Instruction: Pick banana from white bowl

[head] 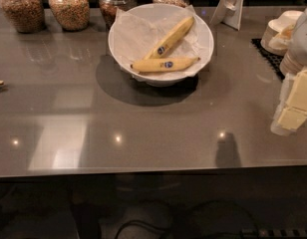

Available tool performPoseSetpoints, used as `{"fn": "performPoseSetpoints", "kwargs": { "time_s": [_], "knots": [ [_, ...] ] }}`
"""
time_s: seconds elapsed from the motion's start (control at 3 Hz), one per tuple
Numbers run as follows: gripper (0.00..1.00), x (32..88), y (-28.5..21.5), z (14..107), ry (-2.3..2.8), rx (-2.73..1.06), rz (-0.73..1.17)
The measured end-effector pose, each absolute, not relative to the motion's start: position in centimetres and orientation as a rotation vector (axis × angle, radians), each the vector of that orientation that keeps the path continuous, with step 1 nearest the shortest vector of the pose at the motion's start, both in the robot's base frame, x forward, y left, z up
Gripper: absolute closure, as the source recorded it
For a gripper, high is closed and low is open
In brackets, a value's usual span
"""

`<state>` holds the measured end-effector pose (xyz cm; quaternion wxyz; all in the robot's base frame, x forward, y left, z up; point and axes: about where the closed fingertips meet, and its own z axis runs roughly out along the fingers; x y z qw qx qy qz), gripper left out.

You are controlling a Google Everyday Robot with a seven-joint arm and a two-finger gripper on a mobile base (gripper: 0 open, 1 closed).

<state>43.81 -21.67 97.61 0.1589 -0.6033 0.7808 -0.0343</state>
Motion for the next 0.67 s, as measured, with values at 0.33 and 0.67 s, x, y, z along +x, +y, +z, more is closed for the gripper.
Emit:
{"fn": "performPoseSetpoints", "kwargs": {
  "time_s": [0.33,0.67],
  "knots": [
    [0.00,43.82,-21.66,97.61,2.232,-1.725,-0.098],
    [0.00,44.76,-20.69,97.72,2.164,-1.689,-0.087]
  ]
}}
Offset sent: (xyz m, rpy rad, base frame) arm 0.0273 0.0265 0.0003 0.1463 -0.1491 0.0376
